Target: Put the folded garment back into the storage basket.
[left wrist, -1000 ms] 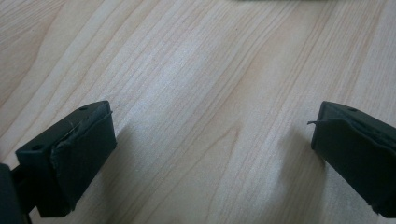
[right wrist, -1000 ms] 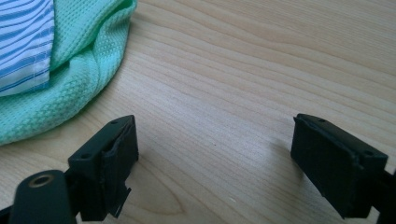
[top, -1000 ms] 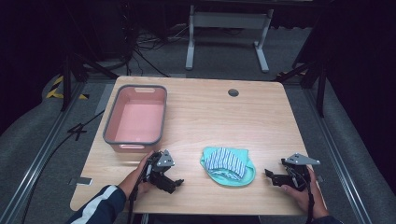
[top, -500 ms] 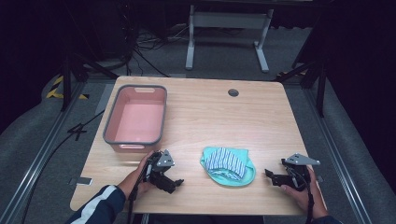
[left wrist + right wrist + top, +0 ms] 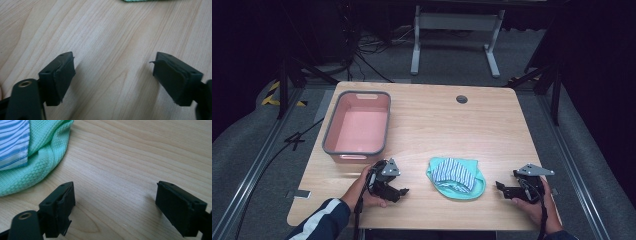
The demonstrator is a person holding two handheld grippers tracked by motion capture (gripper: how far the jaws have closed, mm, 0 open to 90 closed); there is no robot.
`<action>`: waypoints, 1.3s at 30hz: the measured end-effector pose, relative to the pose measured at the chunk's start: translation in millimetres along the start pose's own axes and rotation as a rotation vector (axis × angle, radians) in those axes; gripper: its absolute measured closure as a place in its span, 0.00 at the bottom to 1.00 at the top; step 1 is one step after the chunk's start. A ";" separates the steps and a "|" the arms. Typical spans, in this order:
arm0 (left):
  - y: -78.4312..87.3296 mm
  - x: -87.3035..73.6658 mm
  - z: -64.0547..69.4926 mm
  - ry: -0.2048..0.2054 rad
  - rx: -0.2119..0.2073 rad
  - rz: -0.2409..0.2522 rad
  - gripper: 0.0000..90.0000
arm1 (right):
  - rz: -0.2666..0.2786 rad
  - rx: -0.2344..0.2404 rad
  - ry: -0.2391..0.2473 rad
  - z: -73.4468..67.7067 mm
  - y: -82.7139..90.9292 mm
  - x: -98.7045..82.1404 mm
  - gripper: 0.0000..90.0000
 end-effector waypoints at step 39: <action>-61.1 84.2 6.9 0.026 0.007 0.091 0.30 | -0.058 0.077 0.113 -49.2 -41.2 76.2 0.46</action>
Point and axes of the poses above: each handheld gripper's, and its own axes: y roughly backward along the jaws, x roughly out of its top, z roughly to its right, the point moved 8 cm from there along -y, roughly forward along the jaws, and after that the axes turned 14 degrees about y, right-handed, at the moved point
